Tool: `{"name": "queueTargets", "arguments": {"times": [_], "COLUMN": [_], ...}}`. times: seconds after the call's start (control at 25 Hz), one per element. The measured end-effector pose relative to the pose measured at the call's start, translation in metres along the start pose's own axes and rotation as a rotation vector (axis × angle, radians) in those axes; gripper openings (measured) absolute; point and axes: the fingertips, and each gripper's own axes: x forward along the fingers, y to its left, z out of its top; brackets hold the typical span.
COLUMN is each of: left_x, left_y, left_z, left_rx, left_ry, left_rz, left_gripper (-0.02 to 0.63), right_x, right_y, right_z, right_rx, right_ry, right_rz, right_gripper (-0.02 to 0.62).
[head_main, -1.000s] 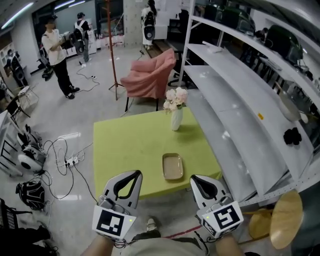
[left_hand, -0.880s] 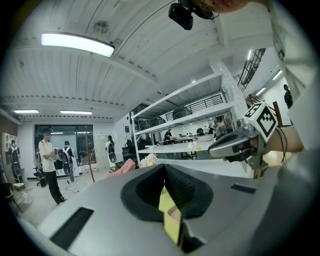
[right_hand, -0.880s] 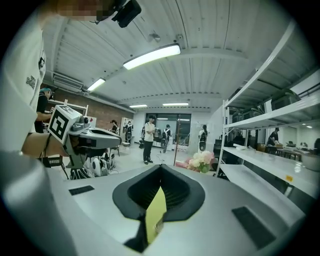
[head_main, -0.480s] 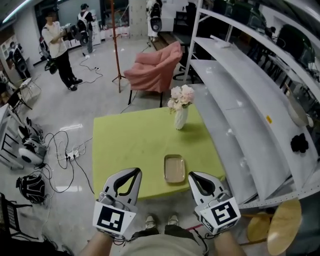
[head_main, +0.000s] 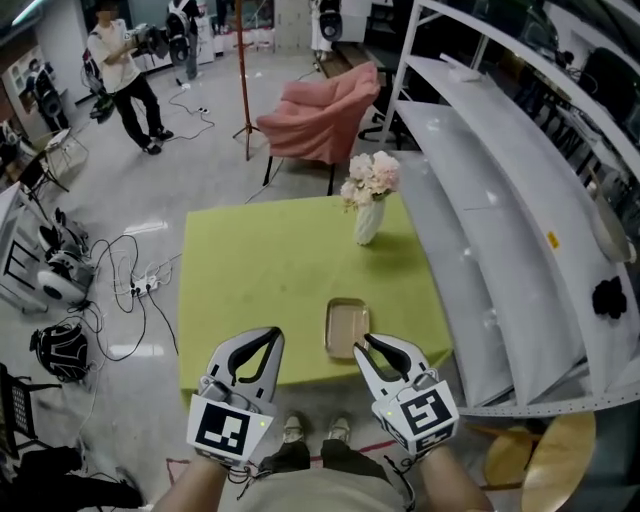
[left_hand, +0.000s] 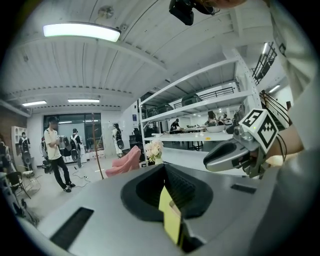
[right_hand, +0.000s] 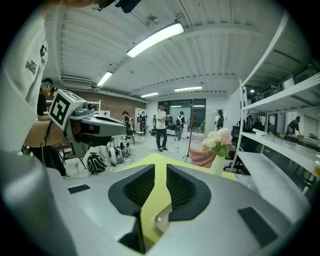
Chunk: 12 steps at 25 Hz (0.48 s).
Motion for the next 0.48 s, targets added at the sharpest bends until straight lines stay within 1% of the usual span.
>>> {"name": "queueTargets", "arguments": {"times": [0.12, 0.24, 0.48], "left_x": [0.009, 0.017, 0.031], "left_y": [0.003, 0.007, 0.009], "left_z": [-0.014, -0.029, -0.073], "left_rx": [-0.001, -0.02, -0.043], "left_ry": [0.023, 0.033, 0.106], "left_rz": [0.005, 0.006, -0.004], "left_gripper": [0.006, 0.006, 0.006], "right_x": [0.016, 0.033, 0.065], "right_y": [0.0, 0.004, 0.013], "right_z": [-0.016, -0.033, -0.079], "right_rx": [-0.005, -0.004, 0.005], "right_ry": [0.037, 0.069, 0.155], "right_rz": [0.019, 0.037, 0.074], "right_gripper": [0.098, 0.121, 0.16]}}
